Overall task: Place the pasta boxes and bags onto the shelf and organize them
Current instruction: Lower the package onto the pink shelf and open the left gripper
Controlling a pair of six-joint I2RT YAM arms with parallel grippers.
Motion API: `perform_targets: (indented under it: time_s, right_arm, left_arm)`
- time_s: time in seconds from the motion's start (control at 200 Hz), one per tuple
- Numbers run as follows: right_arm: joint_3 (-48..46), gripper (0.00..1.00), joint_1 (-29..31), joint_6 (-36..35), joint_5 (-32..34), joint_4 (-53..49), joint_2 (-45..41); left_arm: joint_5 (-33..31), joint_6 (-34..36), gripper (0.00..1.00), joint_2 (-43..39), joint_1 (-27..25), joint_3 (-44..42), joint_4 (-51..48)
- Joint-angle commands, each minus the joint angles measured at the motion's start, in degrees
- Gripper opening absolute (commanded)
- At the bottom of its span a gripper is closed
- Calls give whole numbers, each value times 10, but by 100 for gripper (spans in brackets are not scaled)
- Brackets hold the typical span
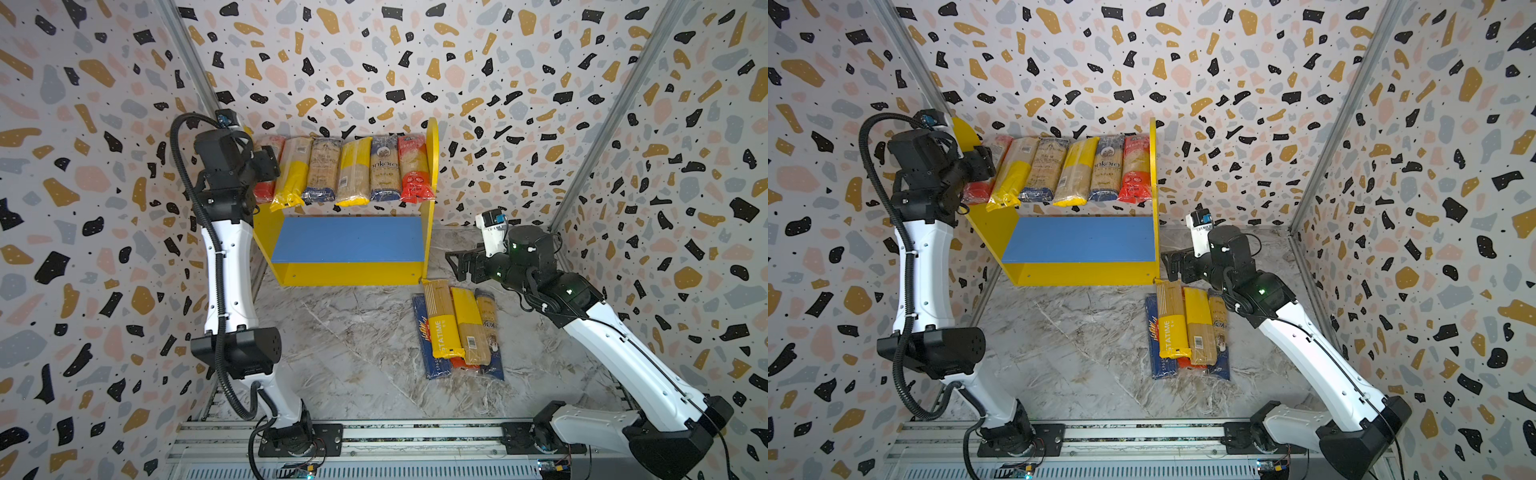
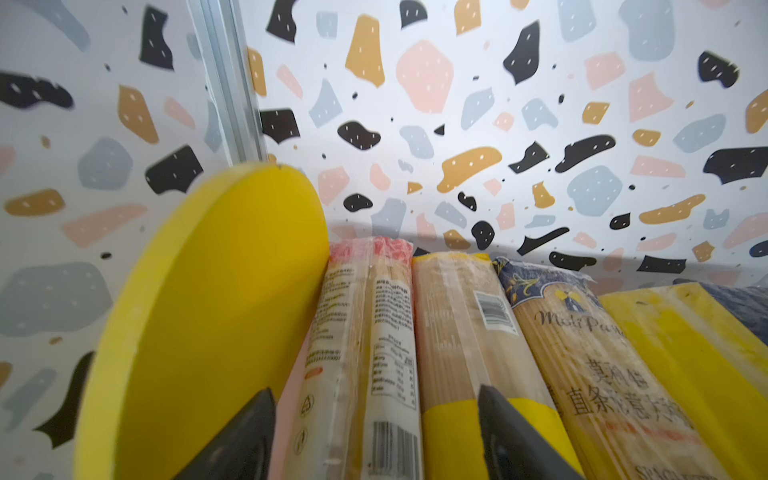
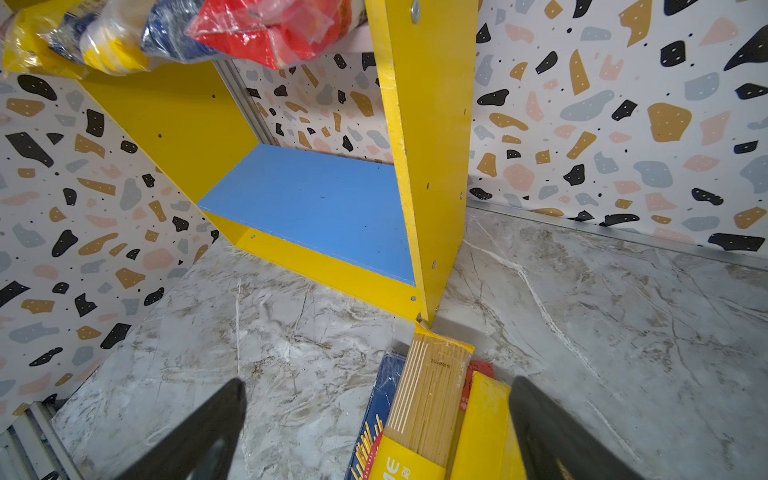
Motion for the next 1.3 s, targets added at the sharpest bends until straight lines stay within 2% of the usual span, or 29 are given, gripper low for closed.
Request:
perform_targets:
  time_s: [0.0,0.23,0.436,0.706,0.976,1.161,1.297]
  right_arm:
    - [23,99,-3,4,-1,-9,-11]
    - [20,99,-3,5,-1,-12,-20]
    - [7,99,-2,5,0,-12,-37]
    - [-33,99,-3,10,1,-18,-76]
    - [-82,99,-2,17,5,-49,-108]
    - [-122,99,-2,24,0,-56,-146]
    - [-151,99,-2,42,-2,-58,-168]
  left_arm:
    - [3,4,79,-24,1,11,55]
    - [30,-8,80,-53,1,-18,73]
    - [57,-43,83,-143,-1,-141,146]
    - [58,-85,82,-227,-15,-239,165]
    - [-22,-84,85,-340,-135,-399,192]
    - [-70,-121,84,-434,-225,-553,234]
    - [-98,-153,83,-472,-298,-638,238]
